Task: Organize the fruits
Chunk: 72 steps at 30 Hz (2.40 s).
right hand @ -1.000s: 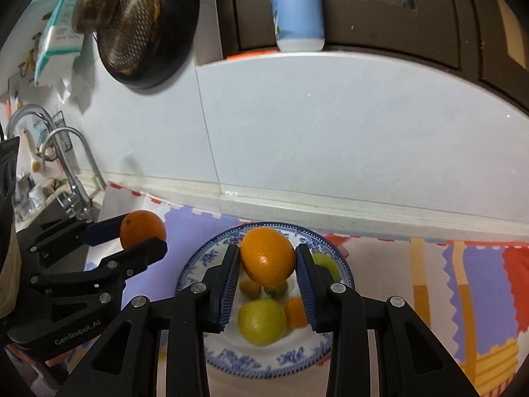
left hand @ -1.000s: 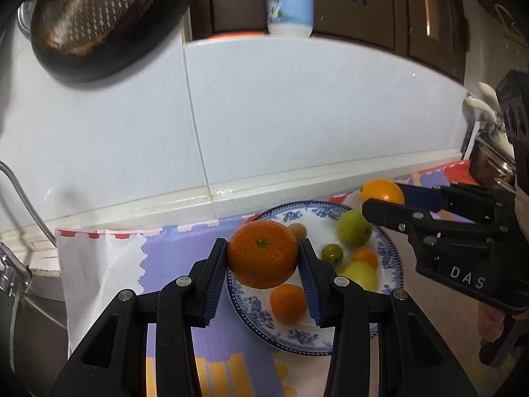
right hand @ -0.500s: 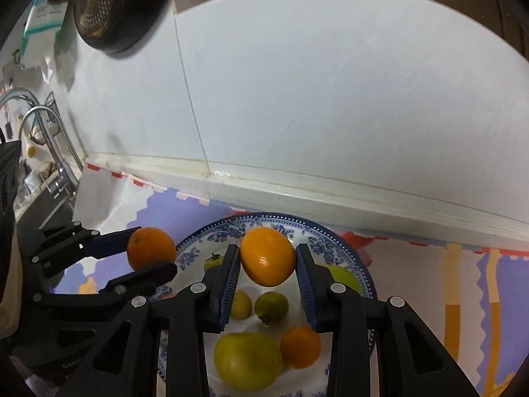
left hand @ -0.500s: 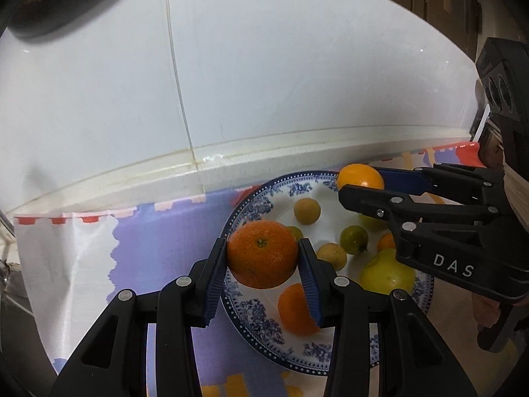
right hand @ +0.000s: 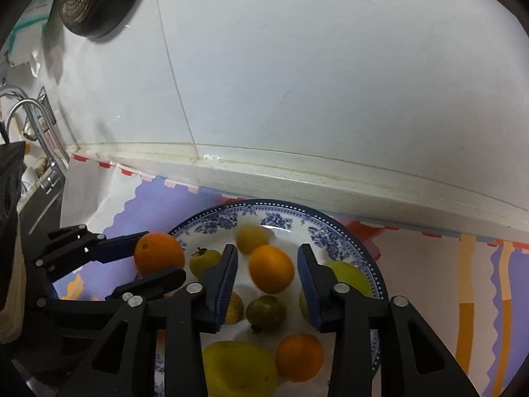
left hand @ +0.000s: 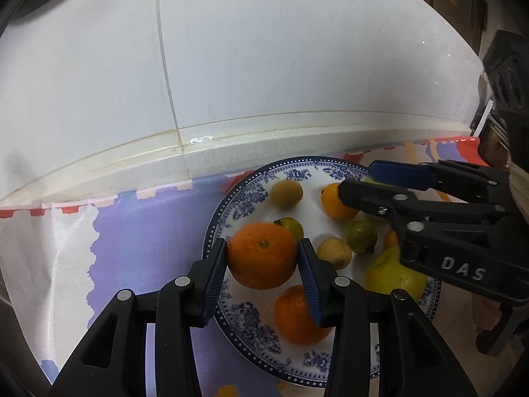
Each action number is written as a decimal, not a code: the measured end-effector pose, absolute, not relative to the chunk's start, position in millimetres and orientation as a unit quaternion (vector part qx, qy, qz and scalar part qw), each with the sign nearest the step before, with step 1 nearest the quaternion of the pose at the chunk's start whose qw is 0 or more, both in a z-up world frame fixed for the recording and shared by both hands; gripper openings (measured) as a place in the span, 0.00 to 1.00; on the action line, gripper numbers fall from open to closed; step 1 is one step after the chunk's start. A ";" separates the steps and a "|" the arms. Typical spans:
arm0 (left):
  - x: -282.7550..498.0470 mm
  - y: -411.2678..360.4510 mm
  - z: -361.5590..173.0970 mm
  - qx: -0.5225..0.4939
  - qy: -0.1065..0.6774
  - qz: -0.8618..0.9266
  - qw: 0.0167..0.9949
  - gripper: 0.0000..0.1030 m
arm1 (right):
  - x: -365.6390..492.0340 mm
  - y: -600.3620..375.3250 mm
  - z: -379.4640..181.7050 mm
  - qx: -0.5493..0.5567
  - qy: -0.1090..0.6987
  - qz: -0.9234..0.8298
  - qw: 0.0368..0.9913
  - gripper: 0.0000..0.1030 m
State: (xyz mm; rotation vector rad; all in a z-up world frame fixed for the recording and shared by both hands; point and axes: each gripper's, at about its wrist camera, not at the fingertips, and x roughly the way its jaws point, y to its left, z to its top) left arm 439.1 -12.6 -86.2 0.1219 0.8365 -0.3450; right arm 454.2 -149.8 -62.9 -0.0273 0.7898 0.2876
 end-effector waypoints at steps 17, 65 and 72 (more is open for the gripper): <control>367.9 -1.4 -25.6 0.053 0.331 -0.115 0.935 0.72 | 371.5 -165.0 -16.7 -0.011 0.321 0.083 0.943 0.58; 143.1 24.5 44.2 0.038 0.233 -0.066 0.970 1.00 | 132.2 -165.1 41.0 0.007 0.259 -0.007 0.966 0.83; 117.3 19.7 46.3 0.038 0.229 -0.061 0.971 1.00 | 108.8 -166.9 41.2 0.006 0.258 0.007 0.966 0.83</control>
